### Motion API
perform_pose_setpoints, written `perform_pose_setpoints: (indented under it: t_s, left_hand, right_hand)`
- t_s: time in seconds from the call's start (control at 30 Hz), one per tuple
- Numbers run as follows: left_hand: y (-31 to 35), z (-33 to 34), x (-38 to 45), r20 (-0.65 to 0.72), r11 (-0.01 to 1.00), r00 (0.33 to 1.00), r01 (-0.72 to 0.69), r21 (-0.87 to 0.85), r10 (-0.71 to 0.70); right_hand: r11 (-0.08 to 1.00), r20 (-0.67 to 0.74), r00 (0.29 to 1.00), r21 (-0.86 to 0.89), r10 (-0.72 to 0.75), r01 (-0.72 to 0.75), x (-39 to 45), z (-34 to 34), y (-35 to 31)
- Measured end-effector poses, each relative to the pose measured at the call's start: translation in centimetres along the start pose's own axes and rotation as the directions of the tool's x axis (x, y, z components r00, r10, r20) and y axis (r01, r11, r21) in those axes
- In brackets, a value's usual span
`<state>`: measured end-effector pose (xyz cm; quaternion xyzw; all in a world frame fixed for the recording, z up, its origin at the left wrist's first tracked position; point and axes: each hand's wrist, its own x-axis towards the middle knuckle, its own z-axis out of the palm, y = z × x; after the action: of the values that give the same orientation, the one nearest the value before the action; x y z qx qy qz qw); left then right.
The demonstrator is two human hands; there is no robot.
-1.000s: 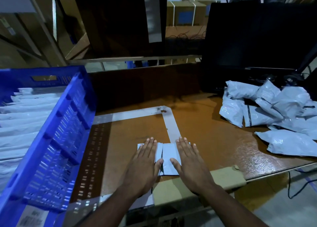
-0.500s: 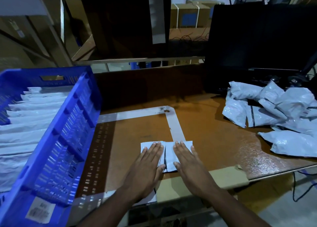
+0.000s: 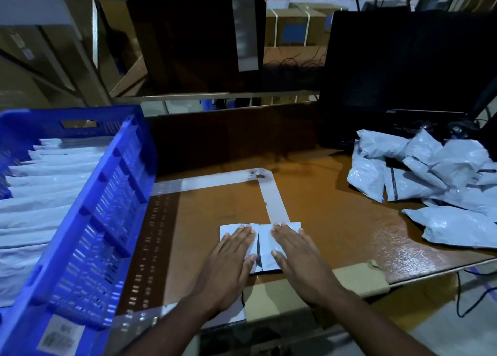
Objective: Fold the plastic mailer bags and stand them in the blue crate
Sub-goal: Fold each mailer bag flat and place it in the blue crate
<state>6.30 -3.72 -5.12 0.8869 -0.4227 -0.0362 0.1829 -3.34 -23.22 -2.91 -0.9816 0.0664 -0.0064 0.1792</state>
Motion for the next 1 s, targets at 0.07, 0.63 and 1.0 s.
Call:
perform_pose_setpoints:
  t_s: [0.07,0.63,1.0]
  left_hand:
    - [0.0,-0.4,0.8,-0.050,0.999,0.998,0.033,-0.022,-0.034]
    - [-1.2,0.1,0.5,0.044,0.978,0.985,0.158,0.134,-0.165]
    - [-2.3,-1.5,-2.1,-0.002,0.991,0.997,0.072,-0.111,-0.072]
  right_hand:
    - [0.999,-0.084,0.996,0.016,0.034,-0.033,1.2,-0.4,0.0]
    - [0.977,-0.015,0.981,-0.091,0.194,-0.194,0.5,1.4,1.8]
    - [0.946,-0.041,0.998,0.323,0.056,-0.040,-2.2,-1.0,2.7]
